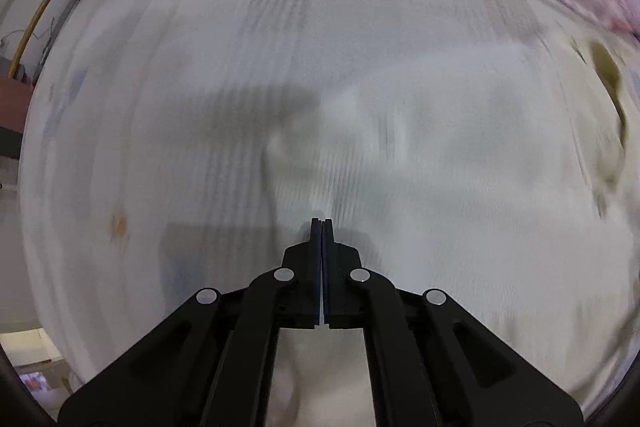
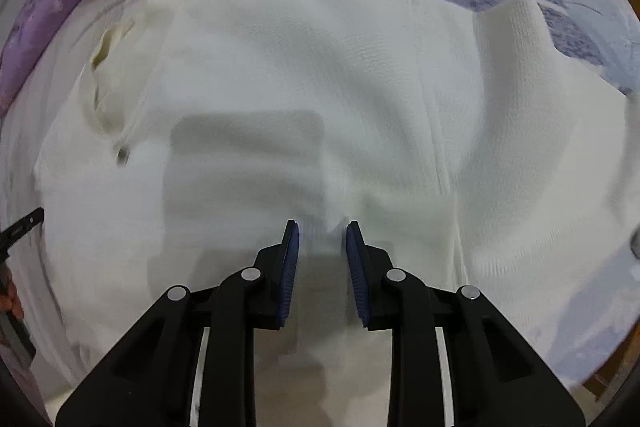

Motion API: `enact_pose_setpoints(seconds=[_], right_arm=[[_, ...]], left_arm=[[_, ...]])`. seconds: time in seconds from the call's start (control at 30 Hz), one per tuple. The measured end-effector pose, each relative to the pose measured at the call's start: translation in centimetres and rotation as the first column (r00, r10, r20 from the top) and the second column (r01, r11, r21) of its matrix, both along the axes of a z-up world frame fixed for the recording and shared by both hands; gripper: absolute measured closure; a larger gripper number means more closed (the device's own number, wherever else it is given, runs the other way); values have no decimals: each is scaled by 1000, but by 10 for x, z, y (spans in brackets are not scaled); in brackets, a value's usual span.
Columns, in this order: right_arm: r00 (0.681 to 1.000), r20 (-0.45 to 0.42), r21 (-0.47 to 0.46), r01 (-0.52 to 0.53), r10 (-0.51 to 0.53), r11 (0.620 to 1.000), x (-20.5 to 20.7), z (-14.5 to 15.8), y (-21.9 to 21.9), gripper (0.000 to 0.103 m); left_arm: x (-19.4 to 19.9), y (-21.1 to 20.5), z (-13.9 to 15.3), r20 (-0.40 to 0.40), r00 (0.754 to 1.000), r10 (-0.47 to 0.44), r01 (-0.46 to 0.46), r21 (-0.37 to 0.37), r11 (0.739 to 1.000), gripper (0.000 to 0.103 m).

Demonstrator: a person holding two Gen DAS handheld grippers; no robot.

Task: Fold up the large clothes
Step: 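Fold the held sleeve across the jacket body and lower it, then open the left tool to release the sleeve and withdraw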

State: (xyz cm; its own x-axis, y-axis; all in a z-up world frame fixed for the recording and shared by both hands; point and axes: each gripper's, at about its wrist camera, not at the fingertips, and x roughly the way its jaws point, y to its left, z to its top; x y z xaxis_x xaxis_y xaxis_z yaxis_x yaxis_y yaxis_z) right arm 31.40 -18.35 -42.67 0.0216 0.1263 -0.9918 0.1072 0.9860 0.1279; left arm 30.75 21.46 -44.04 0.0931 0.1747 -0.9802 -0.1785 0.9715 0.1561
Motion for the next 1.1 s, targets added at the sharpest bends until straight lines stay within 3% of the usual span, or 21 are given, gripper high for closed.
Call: enact_pose_setpoints(seconds=[0.1,0.17,0.2,0.23,0.27,0.37,0.47,0.57,0.63,0.7,0.73,0.8,0.9,1.03,1.1], right_arm=[[998,-47,-41,-53,51,998,-19,-3,10,79],[998,-41,-57,-43,41,997,-25,-24,9,80],[999,-23,-65,-42,41,997,-25,-25,11,80],[998,-31,-82,-52,49,995,-24,-22,14,80],[996,-52,-104,-74,69,992,-24,-14,18,80],[997,-72,-70,-46,41,996,-31,5,19,78],[996,-63,-78,-68,63,995,-39,-19,19,77],[994,-71,-101,-85,78,991,-40,-7,20,78],[995,-95,-70,-49,42,996,-33,2,19,69],[993,-118,-36,8,-12,999,-34,15,12,39],[993,-111,-28,26,-29,999,-34,26,10,36],[997,-76,-14,29,-30,999,-39,46,8,30],[998,-56,-8,21,-21,1000,-41,77,7,25],[998,-56,14,7,-7,1000,-54,112,6,22],[999,-52,19,-1,2,1000,-80,115,-2,21]], left_arm=[[-54,-1,3,-66,998,5,-7,-22,1000,102],[-84,5,-28,-152,987,48,-58,-67,996,103],[-93,9,-36,-125,990,66,-75,-66,995,103],[-98,8,-32,-94,994,61,-67,-55,996,103],[-98,6,-29,-130,990,56,-60,-32,998,103],[-99,3,-9,-123,991,45,-50,-36,998,103],[-103,11,-31,-140,988,65,-72,-49,996,103],[-111,17,-29,-147,987,65,-73,-49,996,103],[-111,18,-19,-137,989,59,-66,-51,997,103],[-102,19,-15,-151,987,53,-61,-48,997,101],[-102,20,-11,-151,987,52,-59,-42,997,99],[-113,21,1,-146,987,62,-67,-35,997,83],[-115,26,24,-129,989,72,-81,-65,995,68],[-116,20,53,-111,992,52,-59,-64,996,64],[-118,16,73,-98,994,49,-58,-83,995,63]])
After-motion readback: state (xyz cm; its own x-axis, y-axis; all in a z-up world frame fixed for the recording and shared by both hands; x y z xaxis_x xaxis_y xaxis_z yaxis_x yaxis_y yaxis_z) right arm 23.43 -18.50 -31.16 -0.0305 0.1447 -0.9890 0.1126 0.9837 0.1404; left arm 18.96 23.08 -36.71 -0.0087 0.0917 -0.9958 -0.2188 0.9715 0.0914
